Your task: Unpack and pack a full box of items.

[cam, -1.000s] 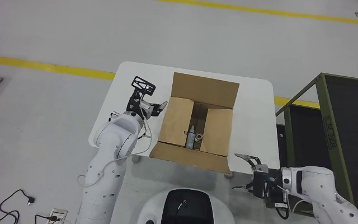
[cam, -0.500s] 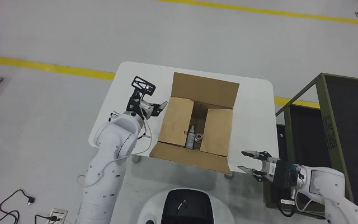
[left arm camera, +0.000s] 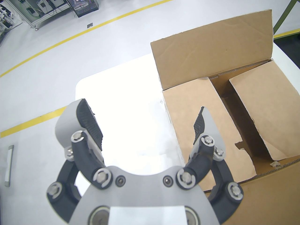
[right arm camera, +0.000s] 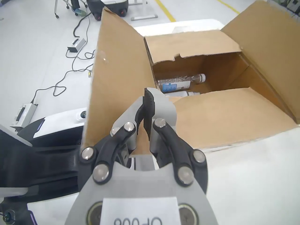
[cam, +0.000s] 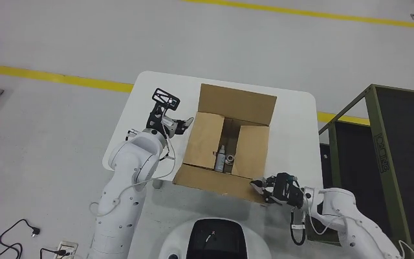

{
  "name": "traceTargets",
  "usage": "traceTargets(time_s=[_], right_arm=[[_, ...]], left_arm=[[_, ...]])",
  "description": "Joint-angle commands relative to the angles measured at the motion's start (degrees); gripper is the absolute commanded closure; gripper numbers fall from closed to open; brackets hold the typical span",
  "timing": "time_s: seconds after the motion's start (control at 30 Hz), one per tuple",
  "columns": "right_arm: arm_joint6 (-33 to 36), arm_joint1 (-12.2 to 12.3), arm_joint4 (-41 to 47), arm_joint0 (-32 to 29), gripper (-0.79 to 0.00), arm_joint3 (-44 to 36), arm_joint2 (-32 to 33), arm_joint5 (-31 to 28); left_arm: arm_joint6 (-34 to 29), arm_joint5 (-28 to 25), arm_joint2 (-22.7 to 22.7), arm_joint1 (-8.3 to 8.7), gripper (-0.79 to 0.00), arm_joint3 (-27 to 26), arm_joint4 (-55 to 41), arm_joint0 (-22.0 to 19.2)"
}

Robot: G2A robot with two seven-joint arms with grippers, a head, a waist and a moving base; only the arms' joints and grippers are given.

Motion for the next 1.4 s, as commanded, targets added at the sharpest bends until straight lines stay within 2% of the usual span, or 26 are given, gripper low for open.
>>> traceTargets(time_s=[0.0,0.47,0.7,0.87,1.07,1.27,1.37], right_arm=[[2.3,-0.3,1.5,1.0,0.000,0.8,-1.2,0.5],[6.8,-1.1,3.1,3.8,0.000,3.6,-4.1,1.7],[0.2,-0.7,3.8,2.7,0.000,1.6,-0.2,1.3],[-1.7,0.2,2.8,-1.1,0.000,0.1,6.6,4.4],[-1.3,0.8,3.0,-6.7,0.000,-1.3,13.4,9.1],[-0.1,0.9,4.8,-10.6,0.000,-2.3,16.8,11.9],[0.2,0.9,5.3,-11.6,0.000,-2.9,17.4,12.1]], left_arm=[[0.0,0.0,0.0,0.00,-0.785,0.0,0.0,0.0],[1.5,-0.6,0.3,0.30,-0.785,-0.3,-0.1,0.8],[0.7,-2.1,1.9,0.36,-0.785,-1.1,-3.5,0.5],[-0.8,-4.3,5.0,0.22,-0.785,-1.5,-6.4,0.0],[-4.9,-6.4,11.3,-0.17,-0.785,0.5,-6.1,-2.3],[-7.8,-5.5,17.5,-0.92,-0.785,4.0,-4.1,-5.4],[-7.8,-5.5,17.5,-0.92,-0.785,4.0,-4.1,-5.4]])
